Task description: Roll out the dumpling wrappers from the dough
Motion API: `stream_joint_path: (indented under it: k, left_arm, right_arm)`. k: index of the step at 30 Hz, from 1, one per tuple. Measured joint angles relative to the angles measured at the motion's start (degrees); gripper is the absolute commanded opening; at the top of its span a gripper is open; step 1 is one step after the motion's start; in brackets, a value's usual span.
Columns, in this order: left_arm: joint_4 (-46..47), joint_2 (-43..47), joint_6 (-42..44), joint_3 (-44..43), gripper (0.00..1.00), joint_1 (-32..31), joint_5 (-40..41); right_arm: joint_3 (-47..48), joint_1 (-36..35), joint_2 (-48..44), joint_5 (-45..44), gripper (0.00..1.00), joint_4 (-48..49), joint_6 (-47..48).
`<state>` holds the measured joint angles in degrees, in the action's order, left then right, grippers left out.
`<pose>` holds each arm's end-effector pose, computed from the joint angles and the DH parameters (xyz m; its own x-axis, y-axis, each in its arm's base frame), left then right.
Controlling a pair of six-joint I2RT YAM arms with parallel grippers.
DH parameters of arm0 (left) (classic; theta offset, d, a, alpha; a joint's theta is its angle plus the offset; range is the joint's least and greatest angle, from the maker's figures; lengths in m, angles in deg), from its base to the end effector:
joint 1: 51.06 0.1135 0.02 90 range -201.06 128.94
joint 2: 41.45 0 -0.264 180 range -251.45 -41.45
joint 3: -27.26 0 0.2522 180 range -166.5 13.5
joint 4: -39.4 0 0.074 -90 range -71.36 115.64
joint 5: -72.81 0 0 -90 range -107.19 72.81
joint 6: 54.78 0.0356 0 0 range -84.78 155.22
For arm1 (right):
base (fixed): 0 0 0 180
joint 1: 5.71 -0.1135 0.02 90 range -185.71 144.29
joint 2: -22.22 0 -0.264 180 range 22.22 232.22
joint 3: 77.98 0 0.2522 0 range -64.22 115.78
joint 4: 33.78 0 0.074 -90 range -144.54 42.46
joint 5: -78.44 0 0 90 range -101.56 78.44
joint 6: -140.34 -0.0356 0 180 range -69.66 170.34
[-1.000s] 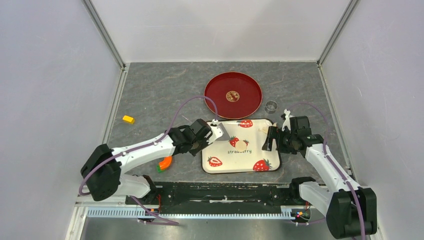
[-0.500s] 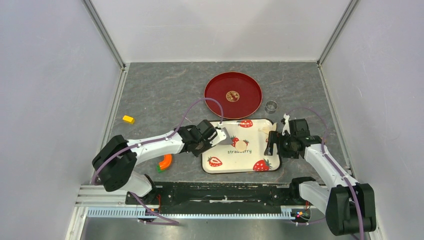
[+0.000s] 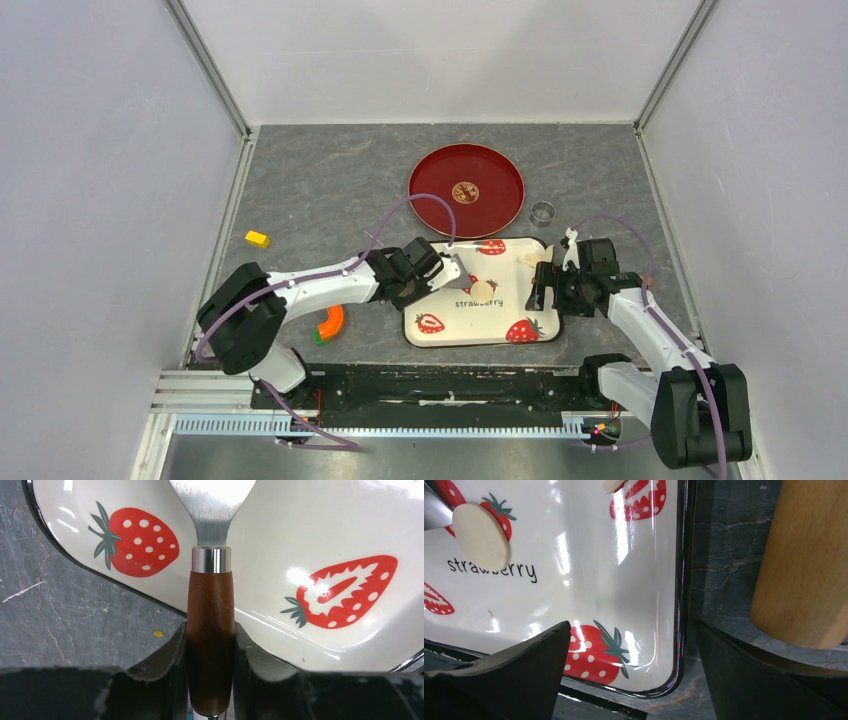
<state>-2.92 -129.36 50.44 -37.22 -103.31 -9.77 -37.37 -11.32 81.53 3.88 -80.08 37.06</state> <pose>0.1791 -0.2239 0.1774 -0.3413 0.8660 -0.3654 0.8718 0.4370 0.2214 0.1682 0.0260 0.1615 -0.9252 0.1316 -0.3559 0.0065 0.9433 0.3319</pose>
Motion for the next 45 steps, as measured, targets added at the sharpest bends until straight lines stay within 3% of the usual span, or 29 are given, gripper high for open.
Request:
stream_joint_path:
  k: [25,45]
  left_arm:
    - [-0.26,-1.27,2.86,-0.76,0.02,-0.96,1.29]
    - [-7.58,-0.81,3.28,-2.25,0.02,-0.48,-1.97]
  right_arm:
    - [-0.46,0.15,-0.48,0.83,0.97,0.83,-0.07]
    - [-0.85,0.20,-0.81,1.86,0.97,1.66,-0.09]
